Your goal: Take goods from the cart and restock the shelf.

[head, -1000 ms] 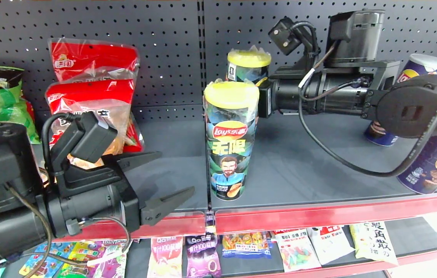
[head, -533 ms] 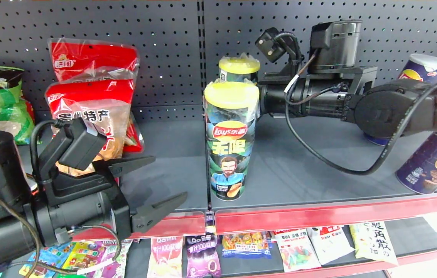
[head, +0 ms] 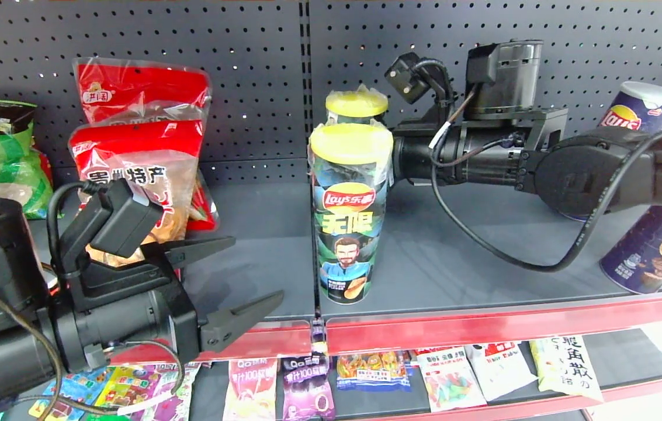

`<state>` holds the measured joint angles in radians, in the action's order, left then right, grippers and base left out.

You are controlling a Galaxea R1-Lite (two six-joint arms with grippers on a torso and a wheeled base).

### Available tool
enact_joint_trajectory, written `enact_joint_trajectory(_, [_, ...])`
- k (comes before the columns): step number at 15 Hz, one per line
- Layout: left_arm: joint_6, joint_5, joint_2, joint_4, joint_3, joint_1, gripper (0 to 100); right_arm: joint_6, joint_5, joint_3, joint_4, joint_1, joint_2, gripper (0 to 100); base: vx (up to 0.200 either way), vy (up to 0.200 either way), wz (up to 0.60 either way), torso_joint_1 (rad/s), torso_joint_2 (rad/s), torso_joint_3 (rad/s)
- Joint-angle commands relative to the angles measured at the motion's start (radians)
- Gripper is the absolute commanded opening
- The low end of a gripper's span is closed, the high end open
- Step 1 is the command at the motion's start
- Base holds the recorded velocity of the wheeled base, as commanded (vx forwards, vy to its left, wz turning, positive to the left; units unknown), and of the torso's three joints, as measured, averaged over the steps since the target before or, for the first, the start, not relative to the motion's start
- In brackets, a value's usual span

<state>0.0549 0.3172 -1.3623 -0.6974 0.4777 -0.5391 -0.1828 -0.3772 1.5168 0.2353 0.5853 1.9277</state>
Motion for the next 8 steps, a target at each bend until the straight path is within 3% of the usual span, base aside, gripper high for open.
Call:
enact_joint_trajectory(1, [-0.001, 0.0, -0.006, -0.001, 0.001, 0.008, 100, 0.002, 0.0, -0.035, -0.001, 0.001, -0.041, 100, 0.0, 0.0, 0.0, 0.0, 0.0, 0.0])
enact_joint_trajectory(8, [0.0, 0.002, -0.032, -0.001, 0.038, 0.025, 100, 0.002, 0.009, -0.135, -0.001, -0.018, -0.118, 100, 0.0, 0.0, 0.0, 0.0, 0.0, 0.0])
